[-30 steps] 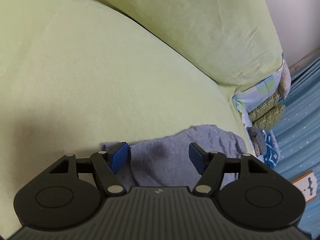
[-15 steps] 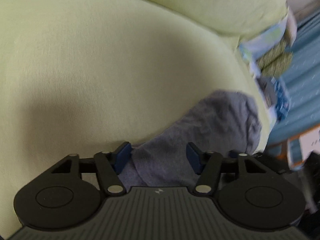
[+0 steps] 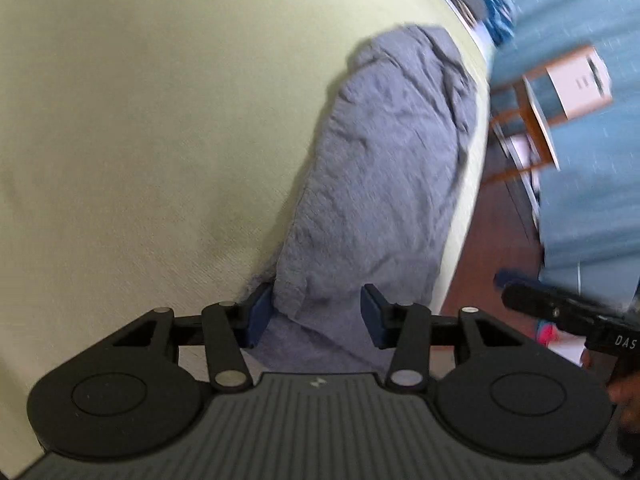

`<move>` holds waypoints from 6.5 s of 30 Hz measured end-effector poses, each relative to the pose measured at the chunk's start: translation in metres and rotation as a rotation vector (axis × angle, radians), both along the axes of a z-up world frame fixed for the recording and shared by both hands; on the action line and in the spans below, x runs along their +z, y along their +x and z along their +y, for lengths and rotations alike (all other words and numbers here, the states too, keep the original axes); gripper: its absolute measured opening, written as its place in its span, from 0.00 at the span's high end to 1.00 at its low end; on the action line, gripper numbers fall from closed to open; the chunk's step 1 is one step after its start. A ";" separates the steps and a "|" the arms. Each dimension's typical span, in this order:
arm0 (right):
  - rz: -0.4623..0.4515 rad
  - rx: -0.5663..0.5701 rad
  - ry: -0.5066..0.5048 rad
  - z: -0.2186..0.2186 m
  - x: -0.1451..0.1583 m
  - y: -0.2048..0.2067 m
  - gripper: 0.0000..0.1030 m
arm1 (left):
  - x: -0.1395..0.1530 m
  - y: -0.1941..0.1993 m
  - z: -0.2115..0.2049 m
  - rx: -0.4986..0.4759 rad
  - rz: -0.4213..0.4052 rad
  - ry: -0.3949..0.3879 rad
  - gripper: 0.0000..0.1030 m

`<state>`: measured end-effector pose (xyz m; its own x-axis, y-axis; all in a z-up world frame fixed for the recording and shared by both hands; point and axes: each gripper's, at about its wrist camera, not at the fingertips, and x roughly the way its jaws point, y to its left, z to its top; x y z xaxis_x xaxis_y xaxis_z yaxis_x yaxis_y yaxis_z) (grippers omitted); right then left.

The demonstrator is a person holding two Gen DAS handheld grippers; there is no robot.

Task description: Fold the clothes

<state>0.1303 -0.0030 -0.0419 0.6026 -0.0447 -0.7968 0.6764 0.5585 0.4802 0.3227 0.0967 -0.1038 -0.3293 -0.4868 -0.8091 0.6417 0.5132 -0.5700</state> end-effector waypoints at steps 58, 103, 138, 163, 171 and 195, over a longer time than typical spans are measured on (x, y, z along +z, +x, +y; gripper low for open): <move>-0.094 -0.498 0.122 0.092 -0.078 -0.036 0.87 | -0.006 0.025 -0.040 -0.330 -0.032 0.104 0.95; -0.117 -0.432 0.061 0.095 -0.084 -0.039 0.83 | -0.015 0.022 -0.043 -0.342 0.015 0.121 0.90; -0.173 -0.447 0.142 0.091 -0.069 -0.035 0.99 | -0.003 0.022 -0.040 -0.307 0.000 0.101 0.68; -0.146 -0.440 0.192 0.111 -0.053 -0.047 1.00 | 0.032 0.012 -0.027 -0.497 -0.153 0.095 1.00; -0.112 -0.434 0.193 0.123 -0.068 -0.046 1.00 | 0.019 0.011 -0.021 -0.502 -0.185 0.118 1.00; -0.173 -0.582 0.221 0.113 -0.099 -0.037 0.69 | -0.002 0.038 -0.019 -0.348 -0.026 0.080 0.41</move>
